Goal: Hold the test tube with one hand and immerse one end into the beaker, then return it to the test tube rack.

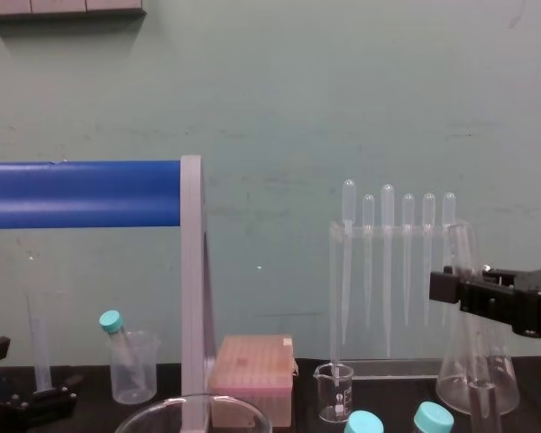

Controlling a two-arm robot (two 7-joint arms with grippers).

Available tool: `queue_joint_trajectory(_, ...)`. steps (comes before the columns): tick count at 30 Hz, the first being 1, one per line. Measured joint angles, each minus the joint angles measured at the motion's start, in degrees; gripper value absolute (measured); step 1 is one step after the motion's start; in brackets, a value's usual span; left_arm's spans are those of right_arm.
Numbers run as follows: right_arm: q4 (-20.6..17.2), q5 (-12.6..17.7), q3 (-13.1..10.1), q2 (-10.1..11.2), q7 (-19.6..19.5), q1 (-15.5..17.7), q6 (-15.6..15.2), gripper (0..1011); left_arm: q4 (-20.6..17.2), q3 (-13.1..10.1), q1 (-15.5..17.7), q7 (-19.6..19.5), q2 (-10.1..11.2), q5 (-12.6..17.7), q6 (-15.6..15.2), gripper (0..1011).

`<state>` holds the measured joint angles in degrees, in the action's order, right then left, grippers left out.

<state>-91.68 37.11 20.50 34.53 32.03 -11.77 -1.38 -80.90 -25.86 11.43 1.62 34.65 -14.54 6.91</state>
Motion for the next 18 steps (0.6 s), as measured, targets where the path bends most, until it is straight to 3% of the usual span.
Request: queue_joint_trajectory(18,1.0,-0.2,0.7,0.7,-0.2,0.3,-0.2,233,0.0,0.0,0.0,0.0,0.0,0.0,0.0,1000)
